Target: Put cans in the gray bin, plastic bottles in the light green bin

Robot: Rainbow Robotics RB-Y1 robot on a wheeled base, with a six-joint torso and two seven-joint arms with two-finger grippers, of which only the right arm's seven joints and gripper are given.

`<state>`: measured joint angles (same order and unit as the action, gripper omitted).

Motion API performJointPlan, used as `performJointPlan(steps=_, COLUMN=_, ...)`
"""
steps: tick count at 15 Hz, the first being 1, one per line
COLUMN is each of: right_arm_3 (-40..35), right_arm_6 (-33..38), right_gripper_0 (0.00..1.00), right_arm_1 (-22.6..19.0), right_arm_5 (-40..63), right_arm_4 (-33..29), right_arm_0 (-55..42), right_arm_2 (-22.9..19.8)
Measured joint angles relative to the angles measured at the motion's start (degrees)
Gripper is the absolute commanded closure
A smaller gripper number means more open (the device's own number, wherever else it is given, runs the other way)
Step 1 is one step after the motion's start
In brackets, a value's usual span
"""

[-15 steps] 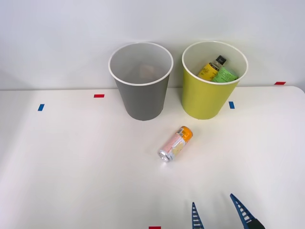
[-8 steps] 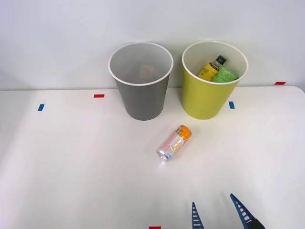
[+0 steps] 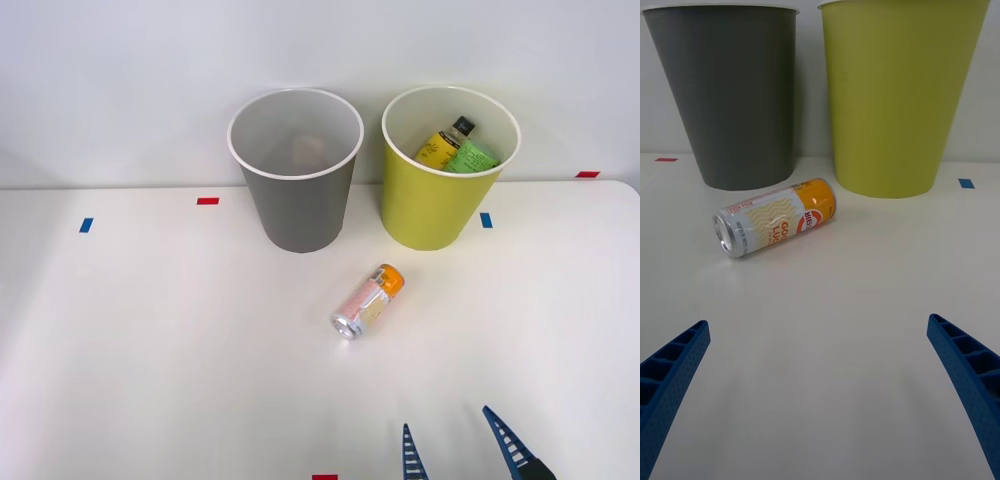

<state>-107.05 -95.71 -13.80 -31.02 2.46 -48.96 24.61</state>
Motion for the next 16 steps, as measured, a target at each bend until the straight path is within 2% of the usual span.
performJointPlan(steps=16, right_arm_3=0.0, right_arm_6=0.0, right_gripper_0=0.0, right_arm_1=0.0, right_arm_5=0.0, right_arm_4=0.0, right_arm_0=0.0, right_arm_2=0.0)
